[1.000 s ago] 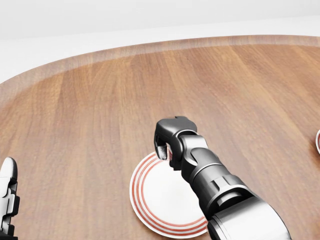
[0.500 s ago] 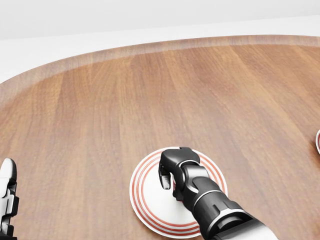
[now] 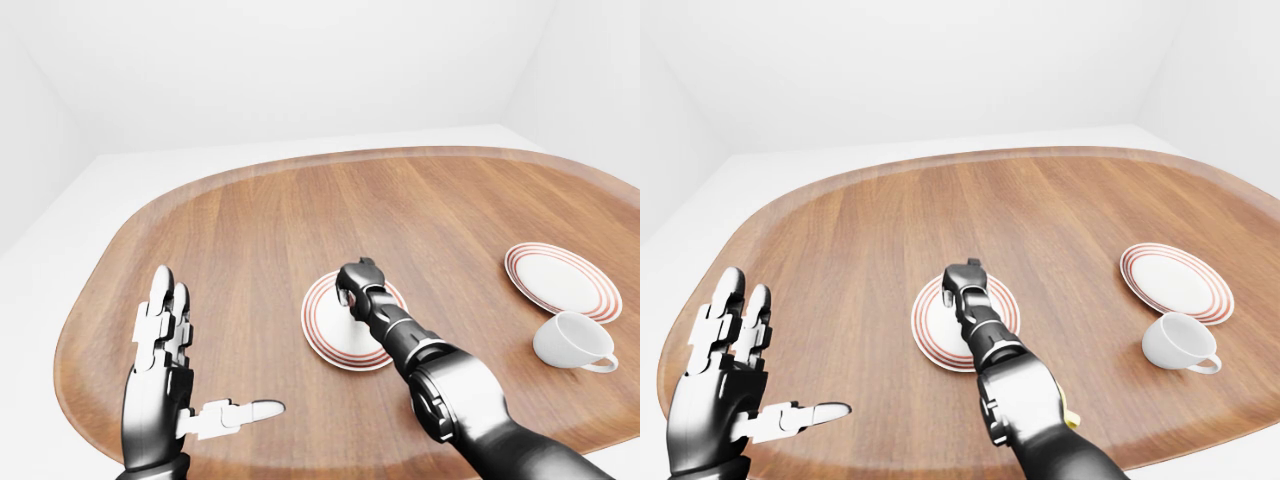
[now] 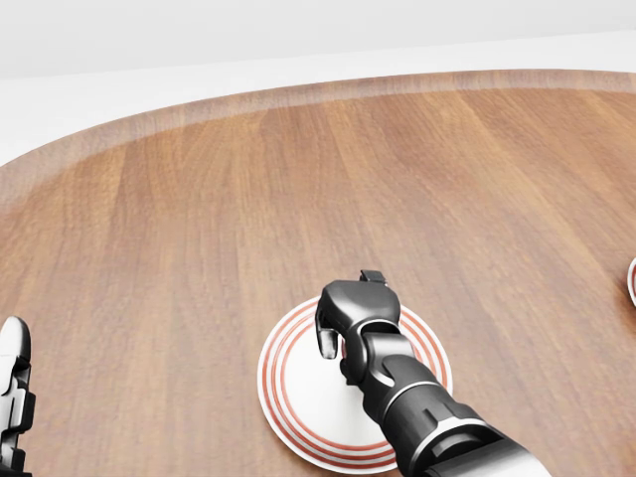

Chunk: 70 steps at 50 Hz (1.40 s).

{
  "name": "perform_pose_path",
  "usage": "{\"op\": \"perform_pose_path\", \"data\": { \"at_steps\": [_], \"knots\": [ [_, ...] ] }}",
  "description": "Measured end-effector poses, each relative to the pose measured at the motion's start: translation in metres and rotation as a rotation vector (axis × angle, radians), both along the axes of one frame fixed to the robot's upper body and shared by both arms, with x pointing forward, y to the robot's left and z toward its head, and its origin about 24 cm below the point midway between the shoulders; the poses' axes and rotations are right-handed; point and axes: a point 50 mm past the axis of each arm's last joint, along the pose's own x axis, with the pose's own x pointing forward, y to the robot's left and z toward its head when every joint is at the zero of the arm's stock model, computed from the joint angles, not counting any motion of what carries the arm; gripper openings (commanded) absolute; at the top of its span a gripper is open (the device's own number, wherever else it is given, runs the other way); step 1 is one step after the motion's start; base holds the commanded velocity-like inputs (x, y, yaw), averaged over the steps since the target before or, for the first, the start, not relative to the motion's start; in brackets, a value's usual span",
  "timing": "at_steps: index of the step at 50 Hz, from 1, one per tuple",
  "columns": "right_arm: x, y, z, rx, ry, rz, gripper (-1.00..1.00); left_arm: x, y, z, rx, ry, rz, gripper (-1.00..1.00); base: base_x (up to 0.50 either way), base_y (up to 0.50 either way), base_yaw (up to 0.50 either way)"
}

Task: Put the red mug on the left plate.

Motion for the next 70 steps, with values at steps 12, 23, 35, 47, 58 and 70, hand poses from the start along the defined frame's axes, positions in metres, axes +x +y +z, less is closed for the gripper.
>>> {"op": "perform_pose_path", "data": {
  "at_steps": [12, 23, 35, 47, 58, 70],
  "knots": [
    [-0.001, 0.001, -0.001, 0.002, -0.005, -0.002, -1.0, 0.0, 0.0, 0.0, -0.001, 0.002, 0.001, 1.0, 0.0, 0.0, 0.0],
    [-0.001, 0.001, -0.001, 0.002, -0.006, -0.003, -1.0, 0.0, 0.001, -0.001, -0.002, 0.002, 0.002, 1.0, 0.0, 0.0, 0.0],
    [-0.006, 0.0, -0.009, -0.032, 0.087, 0.028, -1.0, 0.0, 0.0, -0.001, -0.002, 0.002, 0.002, 1.0, 0.0, 0.0, 0.0],
    [-0.012, 0.0, -0.019, -0.077, 0.189, 0.065, -1.0, 0.001, 0.001, -0.001, -0.001, 0.0, 0.001, 1.0, 0.0, 0.0, 0.0],
    [-0.013, 0.0, -0.02, -0.084, 0.202, 0.07, -1.0, 0.001, 0.0, 0.0, -0.001, -0.001, 0.001, 1.0, 0.0, 0.0, 0.0],
    [-0.009, 0.007, -0.013, -0.061, 0.198, 0.077, 1.0, 0.001, 0.0, 0.0, 0.0, -0.002, 0.002, 1.0, 0.0, 0.0, 0.0]
  ]
}}
